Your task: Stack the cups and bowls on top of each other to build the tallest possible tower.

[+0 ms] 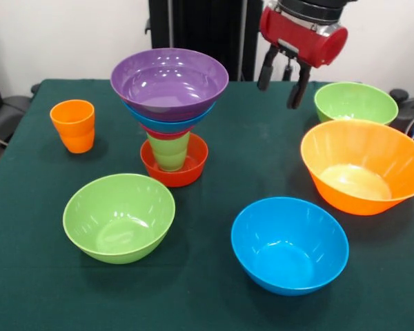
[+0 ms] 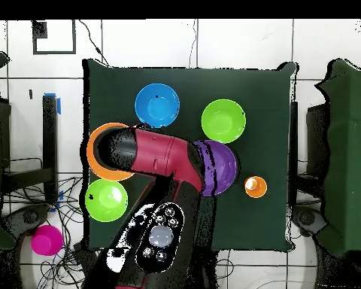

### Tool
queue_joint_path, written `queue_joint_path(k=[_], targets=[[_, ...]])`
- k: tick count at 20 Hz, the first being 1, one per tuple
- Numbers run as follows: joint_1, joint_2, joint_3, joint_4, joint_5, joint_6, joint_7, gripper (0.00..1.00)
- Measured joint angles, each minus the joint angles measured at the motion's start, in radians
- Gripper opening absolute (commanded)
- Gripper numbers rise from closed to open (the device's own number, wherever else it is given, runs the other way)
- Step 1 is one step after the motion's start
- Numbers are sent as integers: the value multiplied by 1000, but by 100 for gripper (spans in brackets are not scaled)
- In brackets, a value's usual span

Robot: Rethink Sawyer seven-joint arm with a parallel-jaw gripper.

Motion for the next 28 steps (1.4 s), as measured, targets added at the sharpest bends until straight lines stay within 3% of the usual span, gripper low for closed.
queue_joint_path(k=[21, 28], targets=[[-19, -18, 91, 62, 30, -33, 0, 100], [-42, -10, 135, 99, 32, -101, 0, 100]])
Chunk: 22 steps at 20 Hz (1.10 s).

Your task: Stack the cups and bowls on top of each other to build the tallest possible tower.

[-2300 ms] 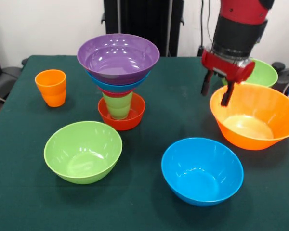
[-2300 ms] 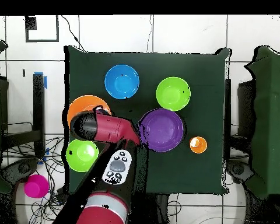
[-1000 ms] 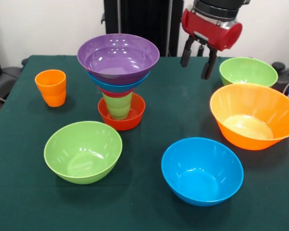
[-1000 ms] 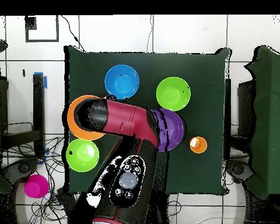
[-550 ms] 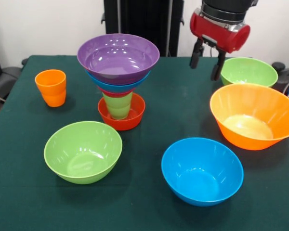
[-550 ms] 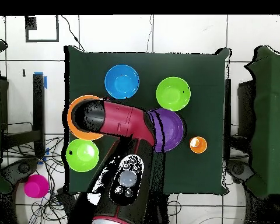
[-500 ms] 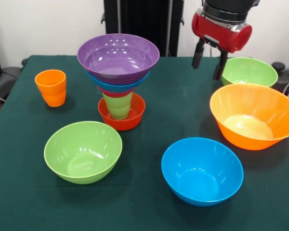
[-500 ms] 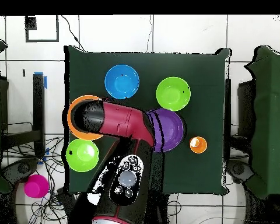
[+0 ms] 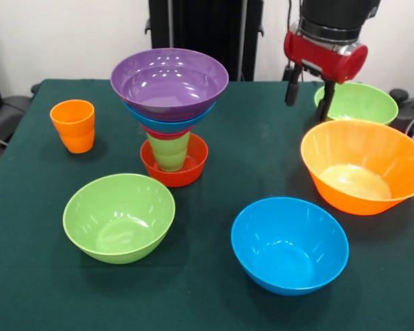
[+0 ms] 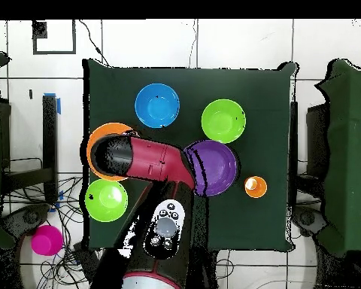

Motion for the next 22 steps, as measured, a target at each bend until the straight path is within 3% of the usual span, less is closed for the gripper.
queue_joint_path(k=[14, 22], targets=[[-89, 92, 65, 19, 0, -238, 0, 100], [-90, 126, 82, 22, 0, -259, 0, 100]])
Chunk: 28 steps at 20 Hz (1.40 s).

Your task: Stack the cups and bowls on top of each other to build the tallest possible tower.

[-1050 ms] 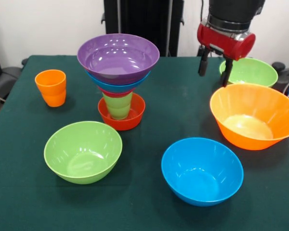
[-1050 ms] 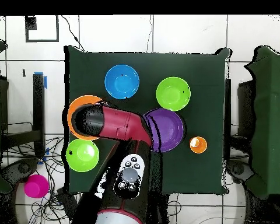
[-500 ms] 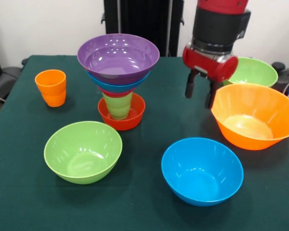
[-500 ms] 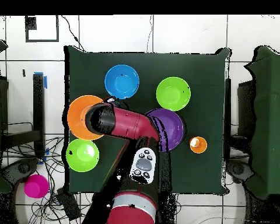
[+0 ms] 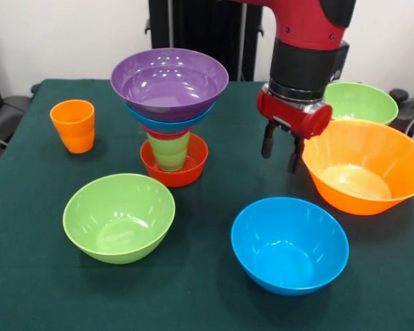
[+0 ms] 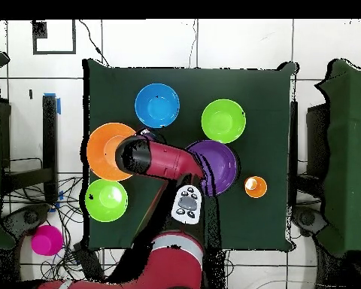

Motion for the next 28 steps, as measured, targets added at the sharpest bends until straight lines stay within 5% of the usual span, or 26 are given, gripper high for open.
queue_joint_path(k=[8, 28], targets=[[16, -10, 4, 10, 0, 10, 0, 100], [90, -147, -23, -19, -1, 264, 0, 100]])
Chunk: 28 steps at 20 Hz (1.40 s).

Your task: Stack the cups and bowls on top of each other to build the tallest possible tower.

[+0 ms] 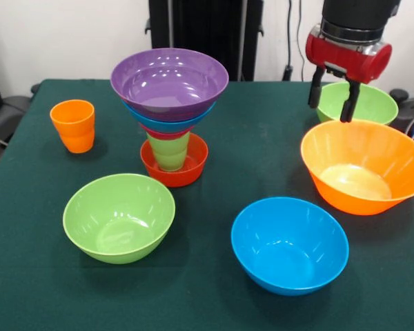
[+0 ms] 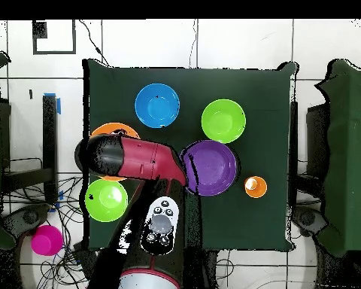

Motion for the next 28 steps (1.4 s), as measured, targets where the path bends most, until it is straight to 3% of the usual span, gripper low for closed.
queue_joint_path(k=[11, 28], targets=[[-5, 6, 0, -12, 0, 0, 0, 100], [-4, 127, 14, -12, 0, -103, 0, 100]])
